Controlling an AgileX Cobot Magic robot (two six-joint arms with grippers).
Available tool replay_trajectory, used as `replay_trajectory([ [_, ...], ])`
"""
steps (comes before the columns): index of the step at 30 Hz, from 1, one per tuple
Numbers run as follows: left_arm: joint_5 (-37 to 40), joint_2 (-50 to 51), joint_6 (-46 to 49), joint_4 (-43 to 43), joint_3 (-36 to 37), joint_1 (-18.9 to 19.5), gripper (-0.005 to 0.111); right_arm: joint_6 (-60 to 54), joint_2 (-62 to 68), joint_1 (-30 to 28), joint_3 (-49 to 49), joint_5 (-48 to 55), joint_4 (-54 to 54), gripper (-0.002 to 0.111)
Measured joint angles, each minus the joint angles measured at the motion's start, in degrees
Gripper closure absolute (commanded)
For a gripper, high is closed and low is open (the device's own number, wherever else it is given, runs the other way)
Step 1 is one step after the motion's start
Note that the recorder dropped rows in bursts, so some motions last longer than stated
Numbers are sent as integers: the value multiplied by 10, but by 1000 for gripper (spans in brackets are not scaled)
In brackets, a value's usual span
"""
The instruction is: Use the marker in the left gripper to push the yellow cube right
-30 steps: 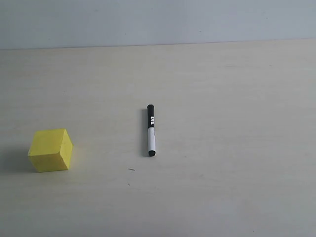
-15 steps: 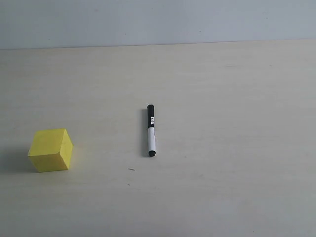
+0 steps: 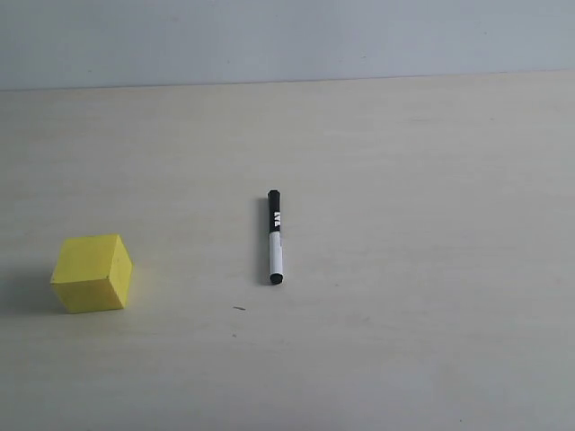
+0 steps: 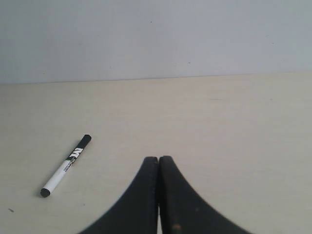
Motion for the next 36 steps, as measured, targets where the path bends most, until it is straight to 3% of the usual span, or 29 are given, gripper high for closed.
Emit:
replay_trajectory([
  [4,-14,0,-73,-6,0,0,107,0,0,0,0,0,0,108],
  [6,-28,0,-239,-21,0,0,107,0,0,0,0,0,0,108],
  [8,-29,0,-335,-29,0,0,107,0,0,0,0,0,0,108],
  [12,-16,0,-377,-29,0,0,107,0,0,0,0,0,0,108],
  [16,-93,0,-387,-29,-2,0,107,0,0,0,0,0,0,108],
  [18,-103,30,-386,-12,-51,0,107,0,0,0,0,0,0,108],
  [20,-79,115,-387,69,-151,0,107,0,0,0,0,0,0,108],
  [21,-32,194,-403,148,-234,0,107,0,0,0,0,0,0,108],
  [23,38,272,-416,209,-304,0,107,0,0,0,0,0,0,108],
  [26,161,390,-420,248,-394,-2,107,0,0,0,0,0,0,108],
  [33,397,631,-234,180,-562,-87,107,0,0,0,0,0,0,108],
  [36,536,726,-196,168,-649,-122,107,0,0,0,0,0,0,108],
])
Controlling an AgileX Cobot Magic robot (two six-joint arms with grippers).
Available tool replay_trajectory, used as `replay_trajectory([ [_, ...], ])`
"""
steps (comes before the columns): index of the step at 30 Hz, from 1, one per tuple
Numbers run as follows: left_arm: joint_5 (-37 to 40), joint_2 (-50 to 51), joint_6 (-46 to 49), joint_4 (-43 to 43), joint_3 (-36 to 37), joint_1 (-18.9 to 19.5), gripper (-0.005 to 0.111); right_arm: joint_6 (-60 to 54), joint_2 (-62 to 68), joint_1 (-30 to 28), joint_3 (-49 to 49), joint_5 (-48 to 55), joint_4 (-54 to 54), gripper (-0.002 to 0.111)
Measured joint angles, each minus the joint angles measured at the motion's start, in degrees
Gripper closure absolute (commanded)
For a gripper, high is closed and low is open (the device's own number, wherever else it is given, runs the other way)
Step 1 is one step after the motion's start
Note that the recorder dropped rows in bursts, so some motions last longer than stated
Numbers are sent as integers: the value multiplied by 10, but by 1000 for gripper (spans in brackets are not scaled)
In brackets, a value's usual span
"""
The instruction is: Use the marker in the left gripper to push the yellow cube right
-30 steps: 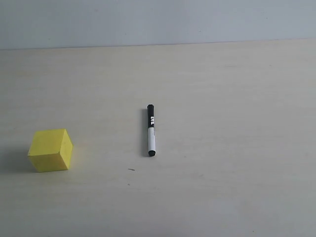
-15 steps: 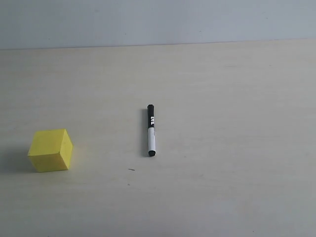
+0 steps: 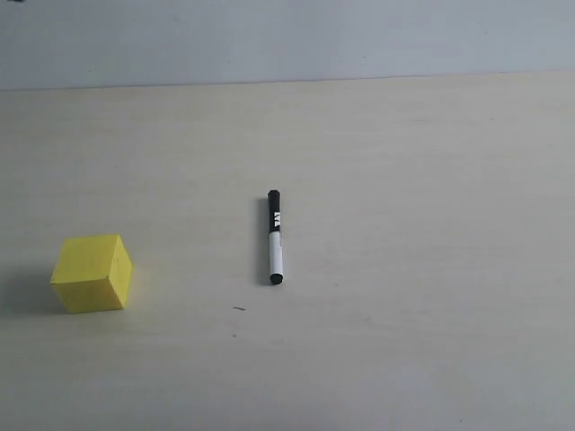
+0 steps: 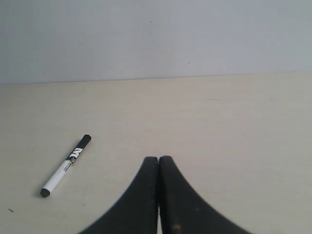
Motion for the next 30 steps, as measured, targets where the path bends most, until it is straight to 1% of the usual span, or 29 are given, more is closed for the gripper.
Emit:
replay_trajectory([
  [3,129,97,8,-2,-89,-32,107,0,0,0,0,0,0,108],
  [4,161,126,8,-2,-111,-46,107,0,0,0,0,0,0,108],
  [6,190,172,8,-2,-140,-77,107,0,0,0,0,0,0,108],
  [8,184,210,-5,-4,-159,-114,107,0,0,0,0,0,0,108],
  [12,105,282,-36,-26,-191,-178,106,0,0,0,0,0,0,108],
  [14,89,314,-39,-46,-208,-194,100,0,0,0,0,0,0,108],
  [16,89,351,-39,-69,-230,-205,88,0,0,0,0,0,0,108],
  [17,94,366,-39,-78,-239,-207,80,0,0,0,0,0,0,108],
  [19,117,403,-39,-94,-258,-210,63,0,0,0,0,0,0,108],
  [21,140,431,-39,-102,-271,-211,51,0,0,0,0,0,0,108],
  [23,154,455,-39,-107,-276,-211,48,0,0,0,0,0,0,108],
  [25,161,472,-51,-118,-278,-211,49,0,0,0,0,0,0,108],
  [30,146,496,-65,-148,-282,-211,49,0,0,0,0,0,0,108],
])
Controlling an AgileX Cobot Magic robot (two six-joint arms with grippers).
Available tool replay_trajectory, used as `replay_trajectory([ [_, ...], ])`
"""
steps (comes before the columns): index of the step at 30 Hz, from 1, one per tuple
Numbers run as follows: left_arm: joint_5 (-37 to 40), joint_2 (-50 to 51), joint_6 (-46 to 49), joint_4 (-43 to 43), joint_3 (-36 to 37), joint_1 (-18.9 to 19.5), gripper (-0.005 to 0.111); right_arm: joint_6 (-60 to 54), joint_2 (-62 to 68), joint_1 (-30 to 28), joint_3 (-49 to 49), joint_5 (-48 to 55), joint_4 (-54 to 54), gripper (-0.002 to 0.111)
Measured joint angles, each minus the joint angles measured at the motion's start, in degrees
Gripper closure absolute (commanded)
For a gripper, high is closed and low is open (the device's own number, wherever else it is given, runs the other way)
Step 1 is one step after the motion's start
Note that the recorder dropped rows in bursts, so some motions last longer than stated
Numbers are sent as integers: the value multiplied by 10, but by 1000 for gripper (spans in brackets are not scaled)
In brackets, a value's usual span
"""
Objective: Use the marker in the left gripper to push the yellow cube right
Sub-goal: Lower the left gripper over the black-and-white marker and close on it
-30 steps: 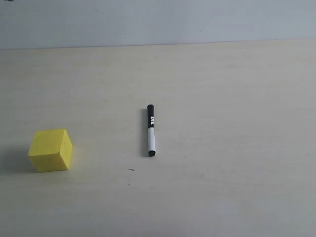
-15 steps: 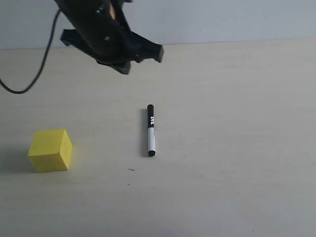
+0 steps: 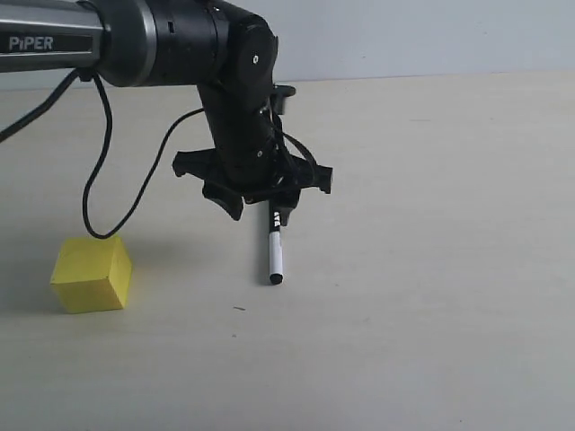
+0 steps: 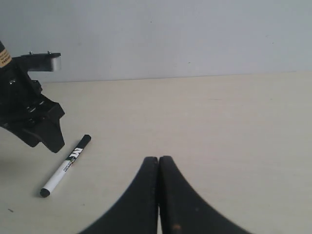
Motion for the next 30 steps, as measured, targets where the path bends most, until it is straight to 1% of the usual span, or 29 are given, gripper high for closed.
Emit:
replay_trajectory([
  [6,-9,25,5,-31,-1,-3,49,0,0,0,0,0,0,108],
  [18,-15,66,5,-46,-1,-7,49,0,0,0,0,0,0,108],
  [30,-28,68,-57,-47,-1,-7,49,0,0,0,0,0,0,108],
])
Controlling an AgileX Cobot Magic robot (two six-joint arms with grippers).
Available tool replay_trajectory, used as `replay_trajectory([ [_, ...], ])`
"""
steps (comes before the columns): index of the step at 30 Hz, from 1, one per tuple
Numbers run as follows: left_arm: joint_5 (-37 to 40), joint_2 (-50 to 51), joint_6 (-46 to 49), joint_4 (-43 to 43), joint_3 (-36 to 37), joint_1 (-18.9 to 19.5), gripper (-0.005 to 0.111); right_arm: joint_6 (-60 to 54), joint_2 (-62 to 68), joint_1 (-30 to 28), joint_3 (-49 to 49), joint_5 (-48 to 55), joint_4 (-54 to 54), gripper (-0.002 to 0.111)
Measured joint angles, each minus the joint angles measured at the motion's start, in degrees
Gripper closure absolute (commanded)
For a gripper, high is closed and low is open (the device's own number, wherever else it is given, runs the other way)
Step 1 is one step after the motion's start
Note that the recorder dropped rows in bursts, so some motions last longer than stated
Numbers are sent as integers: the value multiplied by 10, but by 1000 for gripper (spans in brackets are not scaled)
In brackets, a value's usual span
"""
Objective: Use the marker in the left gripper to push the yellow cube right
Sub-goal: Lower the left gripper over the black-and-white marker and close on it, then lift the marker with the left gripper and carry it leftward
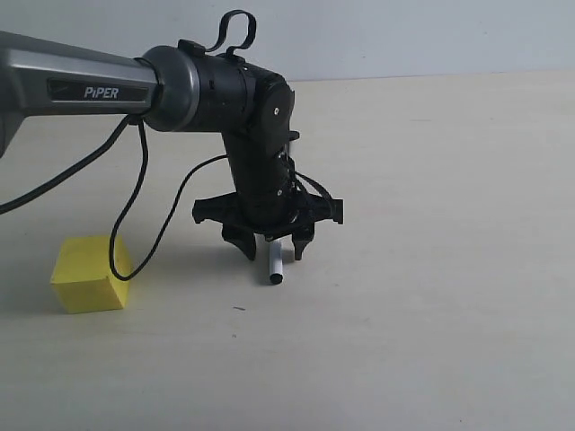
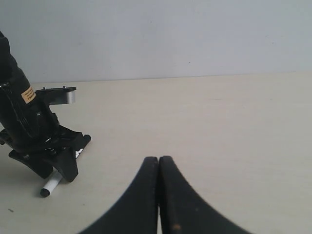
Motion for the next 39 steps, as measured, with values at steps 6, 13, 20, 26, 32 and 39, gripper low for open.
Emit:
replay_trajectory([
  [6,0,0,-4,0,0,0,49,0,0,0,0,0,0,108],
  [13,-1,0,-13,0,0,0,50,0,0,0,0,0,0,108],
  [20,1,4,-18,2,-1,0,69,0,0,0,0,0,0,108],
  [26,13,10,-19,7,-6,0,69,0,0,0,0,0,0,108],
  [32,21,11,-19,13,-8,0,94,0,0,0,0,0,0,108],
  [39,23,10,14,17,-8,0,107,0,0,0,0,0,0,108],
])
